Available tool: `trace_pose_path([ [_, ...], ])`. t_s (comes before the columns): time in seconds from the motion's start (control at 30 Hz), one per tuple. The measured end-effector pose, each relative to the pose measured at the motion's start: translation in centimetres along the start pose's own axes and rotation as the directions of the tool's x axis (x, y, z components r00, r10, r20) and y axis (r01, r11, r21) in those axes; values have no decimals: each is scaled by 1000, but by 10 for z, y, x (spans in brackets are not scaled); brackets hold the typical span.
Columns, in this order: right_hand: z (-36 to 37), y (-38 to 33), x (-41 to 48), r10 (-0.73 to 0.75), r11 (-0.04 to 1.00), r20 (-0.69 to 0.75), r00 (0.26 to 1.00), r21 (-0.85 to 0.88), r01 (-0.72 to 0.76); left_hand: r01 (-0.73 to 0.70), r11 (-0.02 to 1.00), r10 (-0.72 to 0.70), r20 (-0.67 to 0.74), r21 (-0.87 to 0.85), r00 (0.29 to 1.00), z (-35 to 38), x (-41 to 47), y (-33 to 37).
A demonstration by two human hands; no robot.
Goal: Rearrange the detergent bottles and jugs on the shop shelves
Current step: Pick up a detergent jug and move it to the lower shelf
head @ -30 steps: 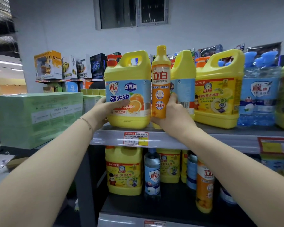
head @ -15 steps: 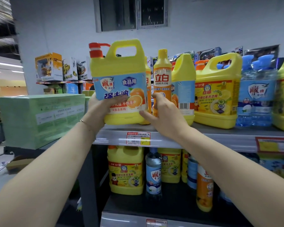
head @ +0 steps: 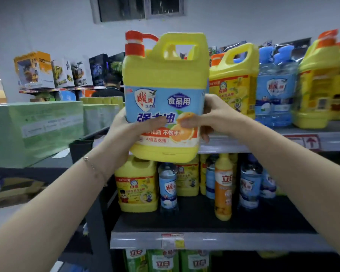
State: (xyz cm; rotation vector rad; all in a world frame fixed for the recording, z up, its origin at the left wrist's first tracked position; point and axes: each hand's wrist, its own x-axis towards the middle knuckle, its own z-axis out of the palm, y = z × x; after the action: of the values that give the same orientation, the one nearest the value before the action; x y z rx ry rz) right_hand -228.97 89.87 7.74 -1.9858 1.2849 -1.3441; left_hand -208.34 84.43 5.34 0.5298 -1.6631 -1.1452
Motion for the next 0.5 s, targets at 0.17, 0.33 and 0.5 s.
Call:
trace_pose_path([
  [0.17,-59,29,-63,146,989,3,989,-35,-146,3,998,7,180,-55,984,63,-8,-37],
  [0.33,-112,55,-125,293,948,48,955,-140,-284,-35,998,50,302,-55,952,136,-15,-72],
  [0.5,-151,78,-177,429,898,119,896,-168,-408,-49,999,52,301,-16,952,199,-31,-119],
])
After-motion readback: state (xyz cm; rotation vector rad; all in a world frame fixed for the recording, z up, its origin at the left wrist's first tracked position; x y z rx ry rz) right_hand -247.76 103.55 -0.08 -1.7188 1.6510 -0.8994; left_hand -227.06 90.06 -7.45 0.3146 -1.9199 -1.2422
